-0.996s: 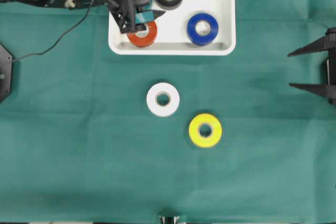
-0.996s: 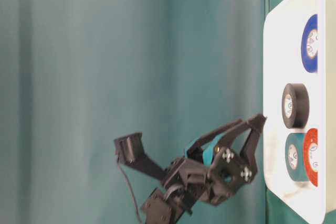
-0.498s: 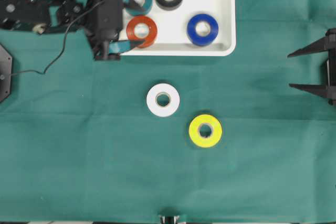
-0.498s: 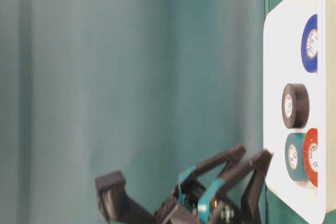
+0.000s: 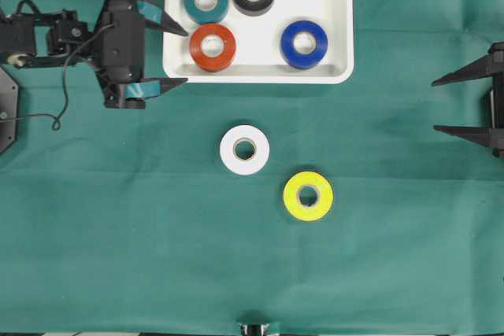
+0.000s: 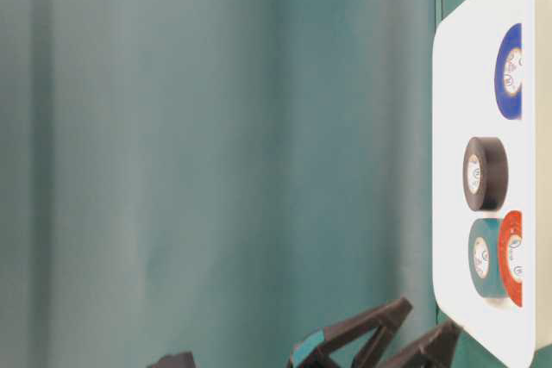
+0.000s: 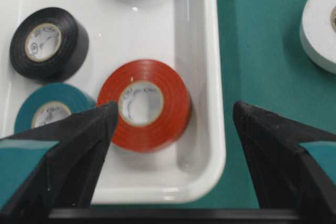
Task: Put the tape into the white case with the left arm.
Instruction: 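Withdraw the left gripper to the left of the tray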
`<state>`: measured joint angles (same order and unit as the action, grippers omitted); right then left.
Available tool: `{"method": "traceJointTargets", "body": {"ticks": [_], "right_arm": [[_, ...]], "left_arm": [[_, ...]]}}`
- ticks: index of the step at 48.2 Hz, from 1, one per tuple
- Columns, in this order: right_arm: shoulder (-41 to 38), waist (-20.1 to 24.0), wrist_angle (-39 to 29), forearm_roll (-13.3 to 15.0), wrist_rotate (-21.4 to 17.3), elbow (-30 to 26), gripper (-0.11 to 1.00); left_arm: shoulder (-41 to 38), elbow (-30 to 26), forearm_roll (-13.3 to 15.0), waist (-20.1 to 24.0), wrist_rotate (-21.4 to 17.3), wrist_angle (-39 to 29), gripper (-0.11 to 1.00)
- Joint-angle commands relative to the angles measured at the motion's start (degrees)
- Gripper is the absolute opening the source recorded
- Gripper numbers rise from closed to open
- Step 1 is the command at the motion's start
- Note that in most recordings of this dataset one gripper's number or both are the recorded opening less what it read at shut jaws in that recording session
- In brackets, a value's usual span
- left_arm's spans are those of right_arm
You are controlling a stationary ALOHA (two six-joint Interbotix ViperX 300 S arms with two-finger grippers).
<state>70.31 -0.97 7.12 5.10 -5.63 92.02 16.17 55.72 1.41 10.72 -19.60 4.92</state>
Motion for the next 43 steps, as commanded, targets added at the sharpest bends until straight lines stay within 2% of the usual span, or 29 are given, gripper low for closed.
{"method": "traceJointTargets", "body": {"ticks": [1,19,43], "right_arm": [[-0.35,-0.09,0.62,0.09,-0.09,-0.62,0.86],[-0.35,-0.09,0.53,0.09,-0.09,-0.70,0.86],[-0.35,0.00,0.53,0.09,-0.09,-0.70,0.86]], "left_arm": [[2.29,0.44,0.09,-0.18,0.09,0.35,0.91],[10.46,6.77,0.18,-0.97,0.18,0.53,0.91],[12.13,7.91,0.09,-9.23,0.18,0.62,0.91]]}}
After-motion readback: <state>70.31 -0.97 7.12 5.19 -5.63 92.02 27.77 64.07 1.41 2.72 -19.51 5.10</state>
